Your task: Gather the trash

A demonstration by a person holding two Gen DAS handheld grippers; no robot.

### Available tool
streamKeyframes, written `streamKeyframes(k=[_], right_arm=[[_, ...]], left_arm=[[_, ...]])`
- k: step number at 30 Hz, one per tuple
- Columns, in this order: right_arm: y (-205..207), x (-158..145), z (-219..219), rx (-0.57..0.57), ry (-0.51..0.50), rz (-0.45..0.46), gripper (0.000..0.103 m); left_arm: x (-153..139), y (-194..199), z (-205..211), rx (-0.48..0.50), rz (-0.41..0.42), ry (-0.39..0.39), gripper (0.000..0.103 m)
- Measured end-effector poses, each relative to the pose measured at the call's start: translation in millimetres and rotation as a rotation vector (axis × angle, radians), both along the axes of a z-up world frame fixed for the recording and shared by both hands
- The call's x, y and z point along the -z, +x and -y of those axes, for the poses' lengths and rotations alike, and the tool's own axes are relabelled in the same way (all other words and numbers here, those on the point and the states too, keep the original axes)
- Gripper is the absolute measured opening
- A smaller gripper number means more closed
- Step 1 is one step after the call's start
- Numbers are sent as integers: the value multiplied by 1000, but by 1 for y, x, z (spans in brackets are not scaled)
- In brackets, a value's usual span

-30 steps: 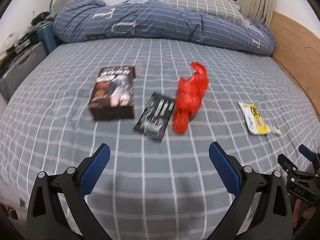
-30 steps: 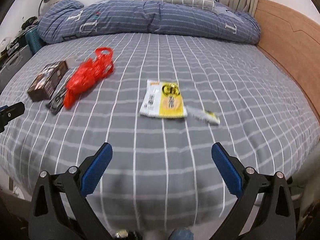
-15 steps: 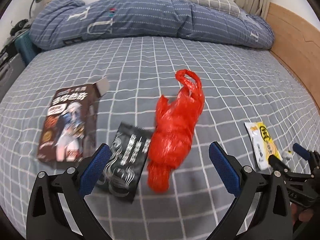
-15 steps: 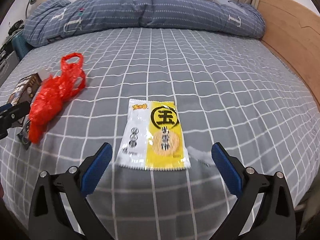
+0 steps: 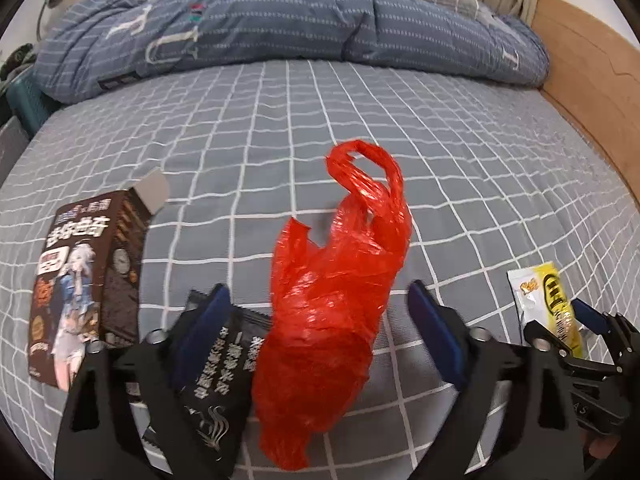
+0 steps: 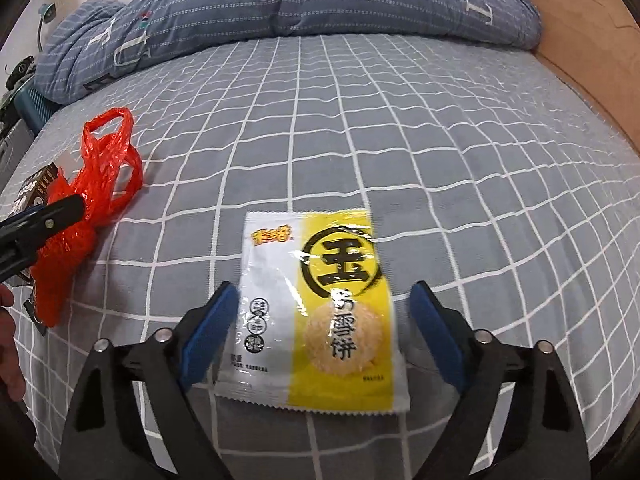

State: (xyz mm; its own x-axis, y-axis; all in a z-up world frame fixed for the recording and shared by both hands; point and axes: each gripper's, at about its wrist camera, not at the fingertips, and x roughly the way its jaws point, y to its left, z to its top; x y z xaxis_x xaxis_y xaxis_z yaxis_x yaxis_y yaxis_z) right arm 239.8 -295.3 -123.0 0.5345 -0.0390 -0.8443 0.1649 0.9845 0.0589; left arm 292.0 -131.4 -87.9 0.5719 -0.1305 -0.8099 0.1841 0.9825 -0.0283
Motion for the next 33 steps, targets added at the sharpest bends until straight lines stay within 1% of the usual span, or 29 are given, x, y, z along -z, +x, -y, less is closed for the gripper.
streamKeyframes(k=[1,2,3,4,5,6,7,8,10,12,14,18,23,25,28,33], right_arm=[[1,0,-2,-4,5,-6,74],[2,0,-4,-8,7,-12,70],[2,1,-5,-7,1,-19,68],[3,1,-6,-8,2,-25,66],[4,2,-7,-10,12,-30,61],[4,3,-7,-12,17,-34,57],[5,3,-9,-15,16,-37,55],[5,3,-11,-22,14,-39,49],[7,4,-14,-29,5,-46,41],[8,5,-19,-40,-2,-55,27],[8,6,-21,-46,-4,-60,22],[7,4,-23,-49,-13,-61,20],[0,-4,-23,-41,3,-23,20],[-5,-10,-23,-42,10,-8,20],[-12,-21,-27,-51,5,16,20],[-21,-36,-32,-61,7,31,20]], left_arm=[[2,2,2,0,-7,9,76],[5,3,3,2,-16,15,65],[9,7,5,9,-41,15,58],[11,8,5,9,-55,14,53],[13,9,6,8,-56,18,49],[14,9,7,9,-54,27,47],[14,9,8,12,-53,32,43],[15,8,9,14,-52,26,41],[15,7,9,14,-52,23,38],[14,7,10,10,-51,22,37],[14,7,9,3,-50,14,37],[9,0,7,-11,-40,0,37],[1,-10,9,-5,-20,-10,37],[-4,-16,9,7,-20,-19,37],[-11,-24,6,3,-9,-19,37],[-22,-41,-1,-9,-7,-32,37]])
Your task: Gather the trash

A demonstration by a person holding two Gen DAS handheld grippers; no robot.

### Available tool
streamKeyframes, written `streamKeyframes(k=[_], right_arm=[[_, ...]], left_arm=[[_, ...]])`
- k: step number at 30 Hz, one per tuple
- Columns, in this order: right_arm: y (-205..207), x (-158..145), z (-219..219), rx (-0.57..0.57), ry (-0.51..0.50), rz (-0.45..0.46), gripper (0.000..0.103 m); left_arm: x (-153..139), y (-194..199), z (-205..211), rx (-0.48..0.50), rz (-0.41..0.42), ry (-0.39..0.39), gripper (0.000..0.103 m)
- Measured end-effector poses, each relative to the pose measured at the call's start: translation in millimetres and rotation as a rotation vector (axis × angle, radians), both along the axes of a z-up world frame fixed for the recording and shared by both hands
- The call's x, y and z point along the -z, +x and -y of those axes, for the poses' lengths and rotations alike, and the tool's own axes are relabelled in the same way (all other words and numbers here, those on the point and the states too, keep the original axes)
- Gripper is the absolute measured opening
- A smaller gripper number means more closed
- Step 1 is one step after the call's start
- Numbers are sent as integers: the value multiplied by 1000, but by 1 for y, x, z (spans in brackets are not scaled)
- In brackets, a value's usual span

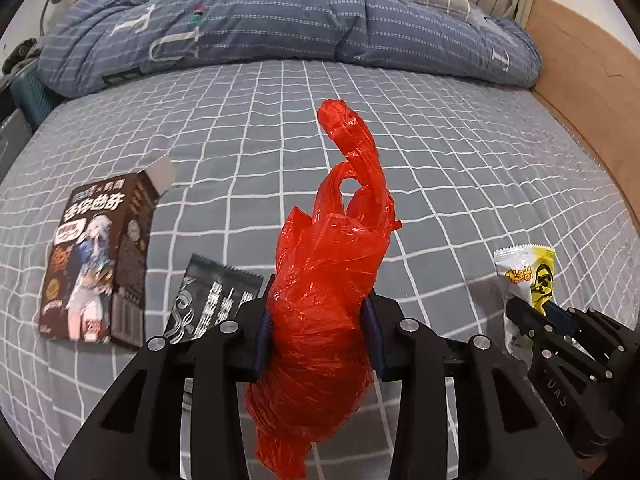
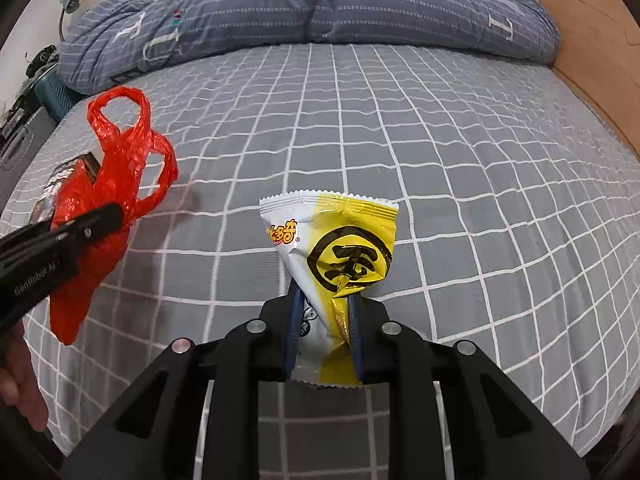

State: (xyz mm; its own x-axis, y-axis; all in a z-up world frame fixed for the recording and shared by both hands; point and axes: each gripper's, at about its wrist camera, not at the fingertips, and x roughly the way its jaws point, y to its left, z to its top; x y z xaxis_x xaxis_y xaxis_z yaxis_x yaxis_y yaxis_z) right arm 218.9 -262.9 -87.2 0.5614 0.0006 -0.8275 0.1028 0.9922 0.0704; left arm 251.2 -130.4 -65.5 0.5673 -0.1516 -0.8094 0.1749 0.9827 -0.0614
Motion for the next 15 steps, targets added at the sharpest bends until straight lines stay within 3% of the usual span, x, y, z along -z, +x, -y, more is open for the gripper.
streamKeyframes(k=[15], right_arm=[[-52,-42,-22,-15,-7,35,20]], left_arm=[[-37,-64,-23,-28,13,-25,37]])
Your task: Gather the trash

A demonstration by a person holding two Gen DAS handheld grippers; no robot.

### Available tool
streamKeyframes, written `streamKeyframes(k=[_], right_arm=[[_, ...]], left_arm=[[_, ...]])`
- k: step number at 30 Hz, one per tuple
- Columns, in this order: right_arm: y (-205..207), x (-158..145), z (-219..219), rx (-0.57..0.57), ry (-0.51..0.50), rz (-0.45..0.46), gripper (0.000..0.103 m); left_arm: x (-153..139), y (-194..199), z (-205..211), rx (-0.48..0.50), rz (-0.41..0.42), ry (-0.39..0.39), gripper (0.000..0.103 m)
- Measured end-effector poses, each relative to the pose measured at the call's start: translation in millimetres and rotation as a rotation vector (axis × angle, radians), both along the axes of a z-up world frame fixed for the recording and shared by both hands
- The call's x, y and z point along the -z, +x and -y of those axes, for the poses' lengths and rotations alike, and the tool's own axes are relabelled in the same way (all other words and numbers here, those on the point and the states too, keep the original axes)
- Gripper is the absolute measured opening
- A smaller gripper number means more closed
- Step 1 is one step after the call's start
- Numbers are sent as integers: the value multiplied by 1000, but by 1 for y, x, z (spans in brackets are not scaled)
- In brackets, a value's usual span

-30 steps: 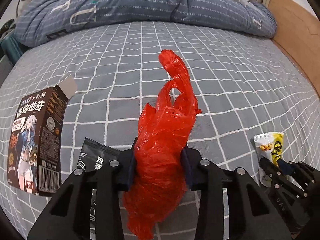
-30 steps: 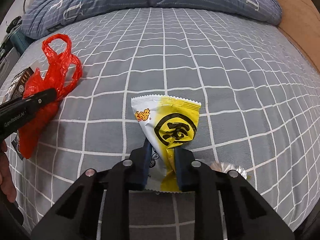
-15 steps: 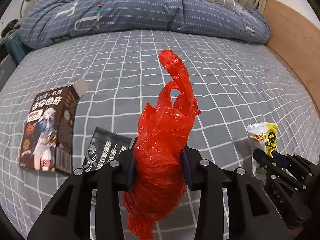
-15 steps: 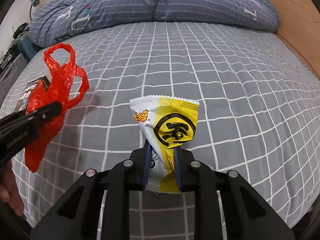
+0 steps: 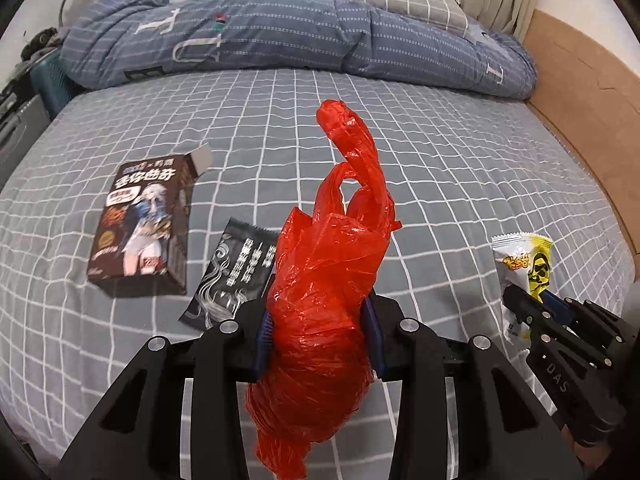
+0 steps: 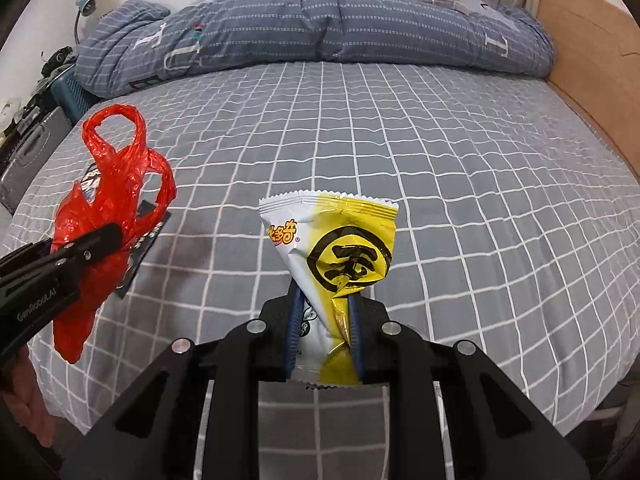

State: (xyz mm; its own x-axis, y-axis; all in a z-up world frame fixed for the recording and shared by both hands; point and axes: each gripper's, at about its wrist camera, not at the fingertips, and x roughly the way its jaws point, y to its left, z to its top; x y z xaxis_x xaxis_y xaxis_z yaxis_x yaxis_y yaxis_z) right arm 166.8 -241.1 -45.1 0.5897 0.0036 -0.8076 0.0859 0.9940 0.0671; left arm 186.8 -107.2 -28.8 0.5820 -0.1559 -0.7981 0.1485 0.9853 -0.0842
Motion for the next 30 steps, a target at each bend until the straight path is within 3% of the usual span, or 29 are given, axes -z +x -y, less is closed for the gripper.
streamKeyframes(k=[30], right_arm=[[-107,-37,-47,-42,11,31,20]], left_arm=[[-24,-136,-44,-41,31,-63,37]])
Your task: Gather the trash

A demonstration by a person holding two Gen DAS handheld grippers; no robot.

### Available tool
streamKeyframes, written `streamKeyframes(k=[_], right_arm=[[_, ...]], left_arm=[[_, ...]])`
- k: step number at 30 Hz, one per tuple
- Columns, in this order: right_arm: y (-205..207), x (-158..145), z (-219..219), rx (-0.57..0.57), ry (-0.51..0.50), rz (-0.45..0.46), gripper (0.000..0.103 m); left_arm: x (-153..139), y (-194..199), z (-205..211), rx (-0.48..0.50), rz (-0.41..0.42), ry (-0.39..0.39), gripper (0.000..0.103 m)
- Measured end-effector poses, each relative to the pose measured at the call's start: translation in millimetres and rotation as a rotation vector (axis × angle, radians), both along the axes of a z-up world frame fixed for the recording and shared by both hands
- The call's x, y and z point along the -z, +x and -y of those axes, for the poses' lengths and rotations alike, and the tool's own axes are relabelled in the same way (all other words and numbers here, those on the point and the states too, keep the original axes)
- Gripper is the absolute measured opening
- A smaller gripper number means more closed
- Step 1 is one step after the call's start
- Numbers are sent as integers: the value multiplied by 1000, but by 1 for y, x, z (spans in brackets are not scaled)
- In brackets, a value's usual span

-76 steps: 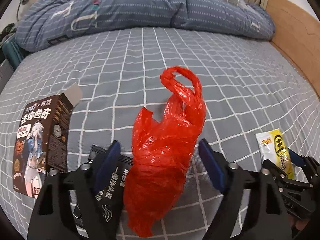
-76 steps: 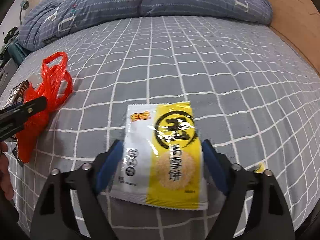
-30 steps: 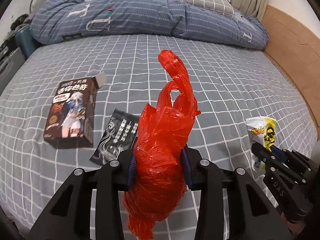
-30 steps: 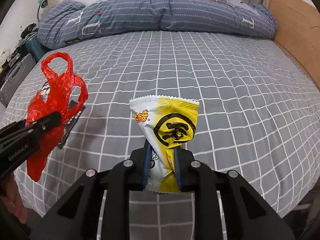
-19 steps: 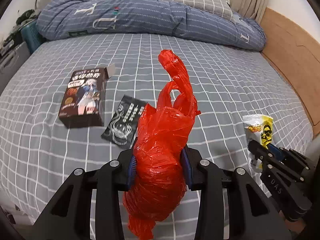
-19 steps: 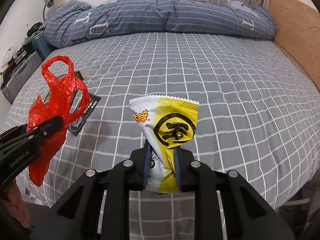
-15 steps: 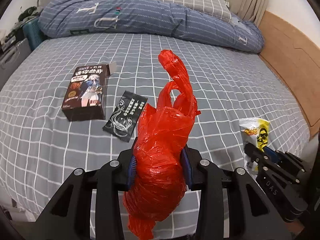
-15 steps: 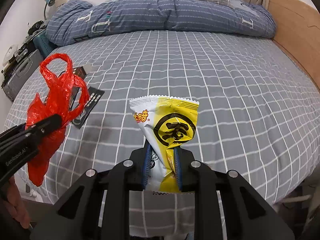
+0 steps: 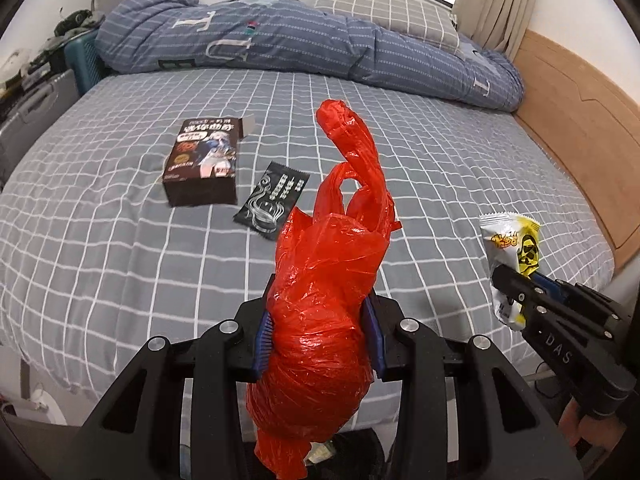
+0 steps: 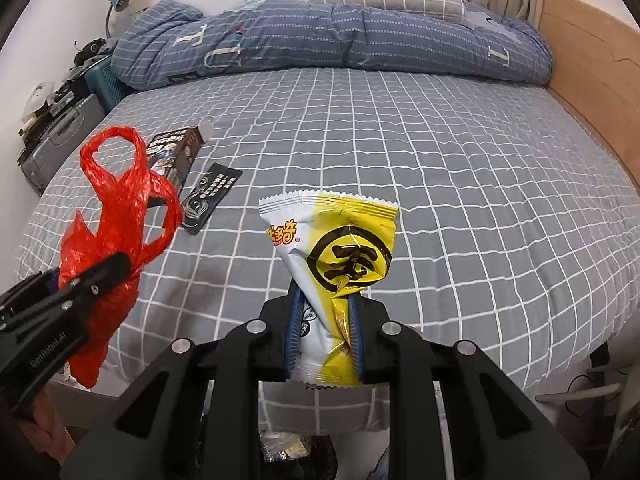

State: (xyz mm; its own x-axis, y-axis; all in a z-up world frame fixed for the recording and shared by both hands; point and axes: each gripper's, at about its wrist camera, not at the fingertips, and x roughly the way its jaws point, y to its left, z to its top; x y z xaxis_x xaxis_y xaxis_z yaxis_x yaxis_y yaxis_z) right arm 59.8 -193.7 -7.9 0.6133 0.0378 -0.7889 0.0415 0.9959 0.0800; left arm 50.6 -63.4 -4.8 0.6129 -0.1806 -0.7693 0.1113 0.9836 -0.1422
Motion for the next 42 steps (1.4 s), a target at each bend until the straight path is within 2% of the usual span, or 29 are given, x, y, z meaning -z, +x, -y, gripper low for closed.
streamKeyframes(k=[20,33,42], right_arm=[[-66,-18,-32,-36,1,19,20],[-110,3,-46,-45,-20,-15,20],[-138,35,-56,-50,-33,-68,20]], left_arm=[[-8,-75,-18,-28,-29,2,37],[11,-119,-29,-40,-73,-16,37],[35,-146,-36,-38,-117,-23,37]])
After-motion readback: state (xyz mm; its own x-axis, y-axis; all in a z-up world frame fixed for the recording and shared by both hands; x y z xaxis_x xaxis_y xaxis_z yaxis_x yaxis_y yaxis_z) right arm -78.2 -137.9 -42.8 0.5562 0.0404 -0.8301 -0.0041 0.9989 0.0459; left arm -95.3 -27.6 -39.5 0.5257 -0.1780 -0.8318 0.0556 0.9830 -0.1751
